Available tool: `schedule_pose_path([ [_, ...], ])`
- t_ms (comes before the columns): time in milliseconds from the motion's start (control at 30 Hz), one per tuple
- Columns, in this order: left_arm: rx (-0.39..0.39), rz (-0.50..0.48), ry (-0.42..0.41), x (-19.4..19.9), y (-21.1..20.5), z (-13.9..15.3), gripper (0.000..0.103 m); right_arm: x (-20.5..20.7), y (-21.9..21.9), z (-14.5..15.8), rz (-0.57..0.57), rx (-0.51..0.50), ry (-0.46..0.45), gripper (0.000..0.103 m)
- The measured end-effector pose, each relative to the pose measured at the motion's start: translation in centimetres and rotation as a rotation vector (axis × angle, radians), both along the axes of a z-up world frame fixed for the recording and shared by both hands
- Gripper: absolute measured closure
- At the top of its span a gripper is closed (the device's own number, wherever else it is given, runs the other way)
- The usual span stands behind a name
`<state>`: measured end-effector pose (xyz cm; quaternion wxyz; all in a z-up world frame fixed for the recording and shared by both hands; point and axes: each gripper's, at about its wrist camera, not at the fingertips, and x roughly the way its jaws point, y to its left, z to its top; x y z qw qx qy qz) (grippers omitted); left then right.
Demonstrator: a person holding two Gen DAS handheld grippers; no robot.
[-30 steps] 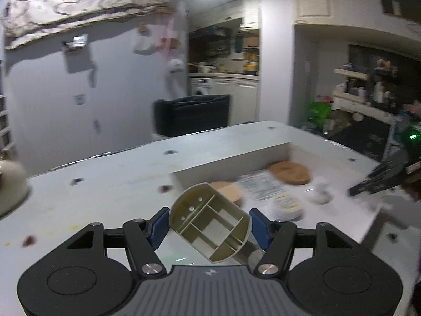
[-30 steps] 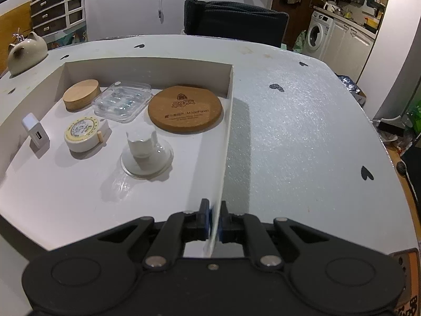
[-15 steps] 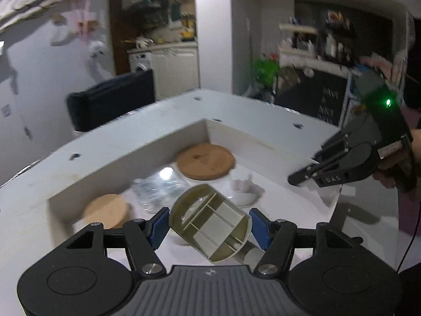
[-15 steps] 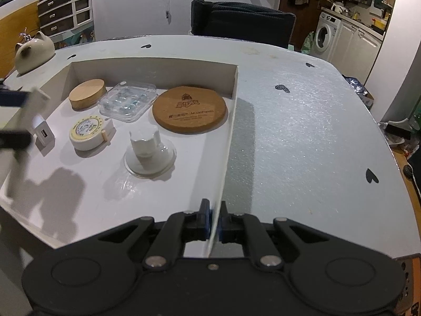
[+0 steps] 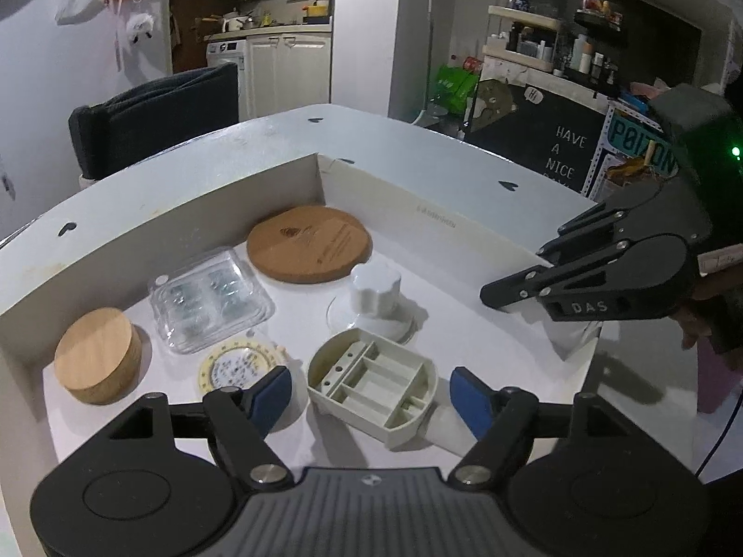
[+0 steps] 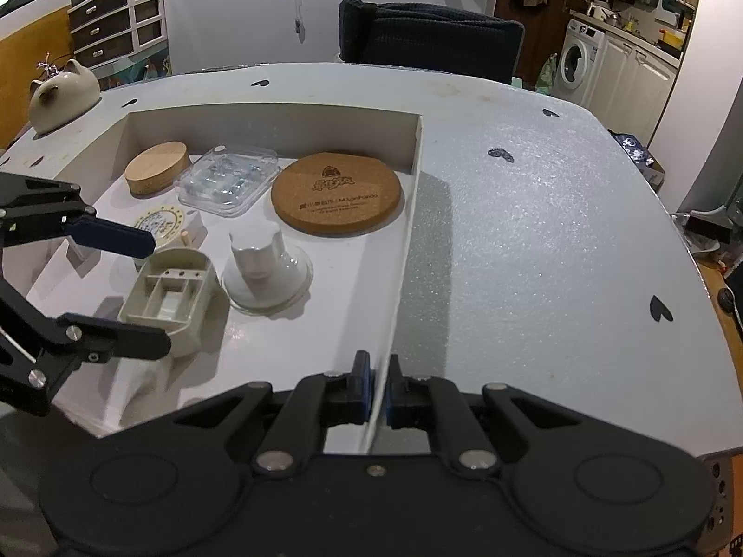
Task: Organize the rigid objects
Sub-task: 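Carry the beige organizer into the tray and open the left gripper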
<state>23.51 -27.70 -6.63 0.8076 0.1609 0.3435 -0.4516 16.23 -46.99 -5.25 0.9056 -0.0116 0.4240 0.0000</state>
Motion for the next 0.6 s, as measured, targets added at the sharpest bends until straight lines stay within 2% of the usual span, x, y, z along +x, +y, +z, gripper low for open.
schedule_pose_path([
  [300,-0.014,0.001,-0.019,-0.7,0.7,0.9,0.023,0.1,0.2,0.1,-0.003,-0.007,0.005,0.096],
  [600,-0.040,0.001,-0.046,-1.9,2.0,2.3,0.011,0.1,0.1,0.0,0.002,-0.001,0.005,0.096],
])
